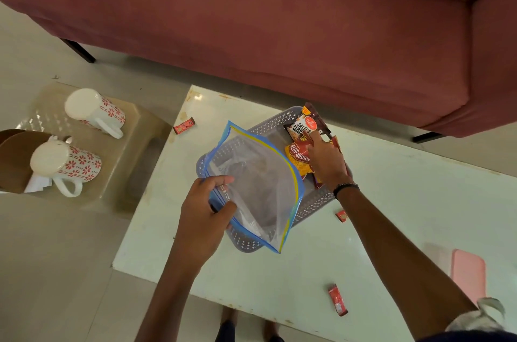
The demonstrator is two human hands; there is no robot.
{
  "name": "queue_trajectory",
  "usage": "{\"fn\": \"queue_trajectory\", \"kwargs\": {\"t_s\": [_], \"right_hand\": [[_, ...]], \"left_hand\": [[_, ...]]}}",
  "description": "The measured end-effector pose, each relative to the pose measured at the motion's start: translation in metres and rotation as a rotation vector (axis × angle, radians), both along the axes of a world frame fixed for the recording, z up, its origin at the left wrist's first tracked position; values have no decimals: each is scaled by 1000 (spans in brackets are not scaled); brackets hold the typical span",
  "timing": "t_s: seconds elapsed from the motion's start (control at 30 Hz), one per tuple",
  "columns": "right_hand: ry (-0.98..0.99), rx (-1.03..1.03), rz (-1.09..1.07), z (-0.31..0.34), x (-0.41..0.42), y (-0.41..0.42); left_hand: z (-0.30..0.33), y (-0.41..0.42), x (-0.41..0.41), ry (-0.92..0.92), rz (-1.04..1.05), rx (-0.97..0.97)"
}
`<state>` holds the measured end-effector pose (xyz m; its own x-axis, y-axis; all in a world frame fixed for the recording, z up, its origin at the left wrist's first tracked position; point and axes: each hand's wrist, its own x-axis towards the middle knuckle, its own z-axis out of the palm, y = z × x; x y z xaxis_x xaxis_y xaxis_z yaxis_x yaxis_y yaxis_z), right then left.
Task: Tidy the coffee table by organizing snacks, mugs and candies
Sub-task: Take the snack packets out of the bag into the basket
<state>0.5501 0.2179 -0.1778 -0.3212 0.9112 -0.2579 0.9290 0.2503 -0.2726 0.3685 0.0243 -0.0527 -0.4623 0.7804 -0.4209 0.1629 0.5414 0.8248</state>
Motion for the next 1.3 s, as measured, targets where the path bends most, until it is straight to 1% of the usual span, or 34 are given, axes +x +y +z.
{"fn": "queue_trajectory", "kwargs": {"t_s": [0.17,0.3,0.4,0.5,0.53,0.6,0.67,0.83,0.9,1.0,1.13,1.23,1.3], "right_hand": [[43,-57,-15,16,4,-6],[129,-39,-52,50,11,-20],[248,-47,37,96,26,-53],[484,-101,47,164,42,-99],[532,-110,50,187,47,-112],[568,-97,93,226,57,-132],[523,-31,158,252,66,-146],[347,235,246,290,86,-154],[352,350,255,308,94,-152],[410,448,238,339,111,-149],[494,521,197,380,139,-147],[548,544,159,412,161,-147],[611,473,132,430,174,-148]], "left_hand": [[0,2,4,-15,-2,2],[3,4,9,-28,25,-3],[13,5,15,-55,86,17],[39,9,25,-124,170,65],[50,10,30,-153,194,77],[72,15,40,-194,218,101],[97,20,53,-226,221,124],[156,21,83,-259,197,171],[179,17,95,-275,187,193],[213,10,110,-322,103,265],[250,-4,123,-266,17,436],[262,-10,124,-89,35,539],[264,-10,124,-14,63,565]]}}
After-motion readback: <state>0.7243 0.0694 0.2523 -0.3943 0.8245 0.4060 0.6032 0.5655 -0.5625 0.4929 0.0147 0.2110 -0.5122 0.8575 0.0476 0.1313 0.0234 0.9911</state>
